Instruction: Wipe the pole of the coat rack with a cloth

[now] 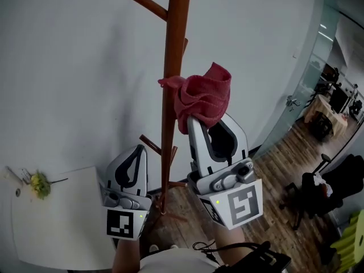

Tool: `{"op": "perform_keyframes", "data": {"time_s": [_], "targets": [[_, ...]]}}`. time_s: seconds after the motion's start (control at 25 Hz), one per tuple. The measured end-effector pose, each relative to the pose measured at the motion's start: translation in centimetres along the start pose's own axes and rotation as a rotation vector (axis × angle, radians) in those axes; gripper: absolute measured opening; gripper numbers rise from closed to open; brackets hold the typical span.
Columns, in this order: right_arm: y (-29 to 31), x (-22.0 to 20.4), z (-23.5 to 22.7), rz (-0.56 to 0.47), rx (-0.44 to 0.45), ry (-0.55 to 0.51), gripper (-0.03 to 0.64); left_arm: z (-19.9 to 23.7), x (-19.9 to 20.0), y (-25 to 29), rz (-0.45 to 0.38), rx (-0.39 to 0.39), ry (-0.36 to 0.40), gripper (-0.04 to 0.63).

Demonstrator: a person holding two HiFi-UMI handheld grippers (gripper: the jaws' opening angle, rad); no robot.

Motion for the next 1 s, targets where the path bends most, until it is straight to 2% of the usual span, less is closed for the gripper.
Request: {"op": "perform_keyframes", "data": {"time_s": [0.12, 0.44, 0.88, 1.0], "targets": [[1.4, 0.6, -0.3, -0.008, -0.003, -0.034, 0.080, 0.5, 1.5, 1.1, -0.044, -0.025, 0.014, 0.012], [4.5, 1.9, -0.8, -0.008, -0.012, -0.079, 0.080, 1.6, 5.5, 6.1, -0.090, -0.119, 0.070, 0.012], [6.8, 3.7, -1.3, -0.039, -0.008, -0.112, 0.080, 2.4, 10.4, 9.5, -0.215, -0.173, 0.098, 0.012], [7.7, 4.3, -1.8, -0.046, -0.020, -0.123, 0.080, 2.6, 12.1, 10.2, -0.231, -0.181, 0.136, 0.012]]}}
Point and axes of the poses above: the fingertips, and each gripper's own axes: y forward along the fingers, z to its left, x out of its top, the point moved 1 cm from there along -y, backward along the fingers, and after that the axes turned 11 degrees about -x, right-handed, at the moved point
